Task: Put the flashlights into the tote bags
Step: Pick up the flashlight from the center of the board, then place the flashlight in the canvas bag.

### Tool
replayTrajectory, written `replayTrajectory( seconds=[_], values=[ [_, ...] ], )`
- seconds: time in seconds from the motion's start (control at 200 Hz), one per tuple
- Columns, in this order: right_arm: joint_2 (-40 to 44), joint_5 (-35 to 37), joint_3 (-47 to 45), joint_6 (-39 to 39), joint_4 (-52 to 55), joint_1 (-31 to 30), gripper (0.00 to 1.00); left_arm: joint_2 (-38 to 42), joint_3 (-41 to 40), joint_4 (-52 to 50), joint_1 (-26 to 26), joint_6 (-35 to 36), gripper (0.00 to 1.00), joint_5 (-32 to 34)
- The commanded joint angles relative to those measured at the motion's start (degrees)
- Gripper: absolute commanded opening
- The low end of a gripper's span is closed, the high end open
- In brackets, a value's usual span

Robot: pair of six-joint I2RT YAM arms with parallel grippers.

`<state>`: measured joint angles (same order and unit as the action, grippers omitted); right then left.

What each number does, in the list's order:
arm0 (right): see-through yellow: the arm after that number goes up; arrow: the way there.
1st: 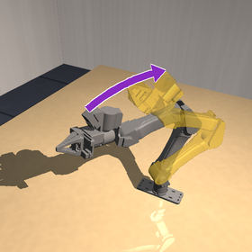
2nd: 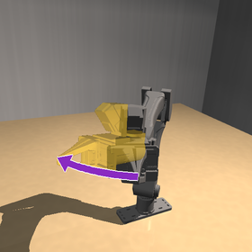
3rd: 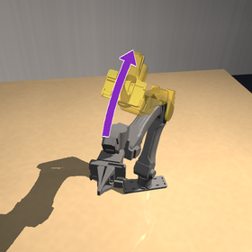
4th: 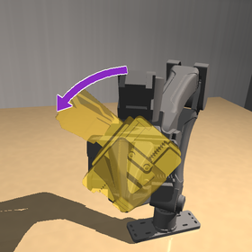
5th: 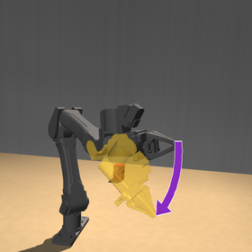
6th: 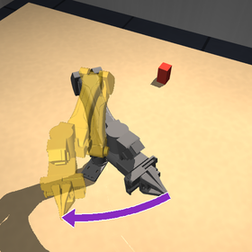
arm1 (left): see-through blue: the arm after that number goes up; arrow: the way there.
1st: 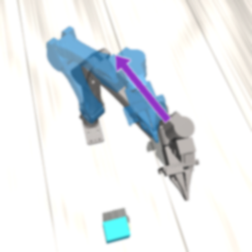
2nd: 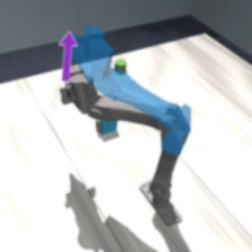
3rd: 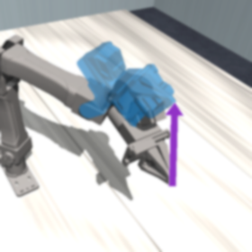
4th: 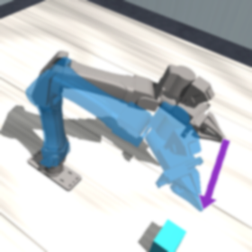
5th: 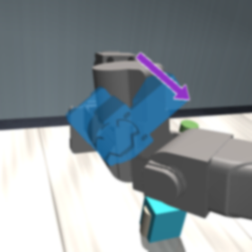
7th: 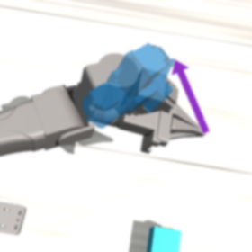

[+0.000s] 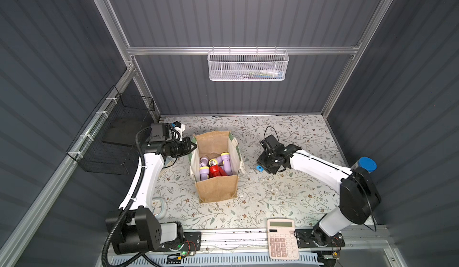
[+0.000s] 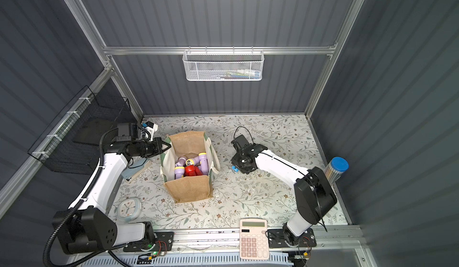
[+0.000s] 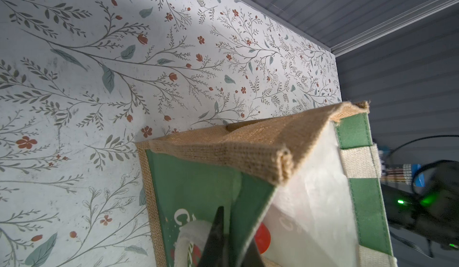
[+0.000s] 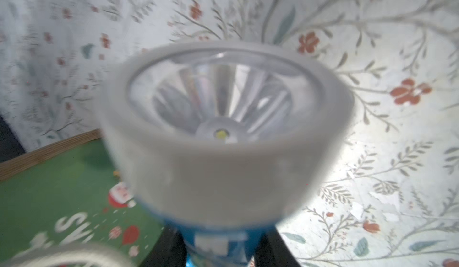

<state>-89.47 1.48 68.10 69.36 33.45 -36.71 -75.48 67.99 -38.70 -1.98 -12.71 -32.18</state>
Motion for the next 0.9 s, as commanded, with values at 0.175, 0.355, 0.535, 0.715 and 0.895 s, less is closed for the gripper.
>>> replayTrajectory(
  seconds=[0.175,0.355,0.535,0.715,0.895],
  values=[
    [5.63,0.89,16.89,-21.04,-2.51,-3.72,0.08,1.65,1.14,2.14,0.0,-1.61,0.0,-5.54],
    [1.54,-5.95,26.59,-27.94,-4.09,-8.62,0.09,1.91,0.57,2.09,0.04,-2.14,0.0,-5.09],
    [-5.45,-12.32,32.2,-31.21,-3.88,-13.35,0.1,2.26,0.29,1.94,0.04,-2.36,0.0,-4.83],
    [-12.19,-19.78,32.99,-31.7,-3.91,-15.48,0.11,2.62,0.77,1.87,0.04,-2.69,0.0,-4.4],
    [-20.21,-23.96,35.99,-33.31,2.11,-16.28,0.13,2.62,1.01,1.81,0.04,-2.93,0.0,-4.2]
  ],
)
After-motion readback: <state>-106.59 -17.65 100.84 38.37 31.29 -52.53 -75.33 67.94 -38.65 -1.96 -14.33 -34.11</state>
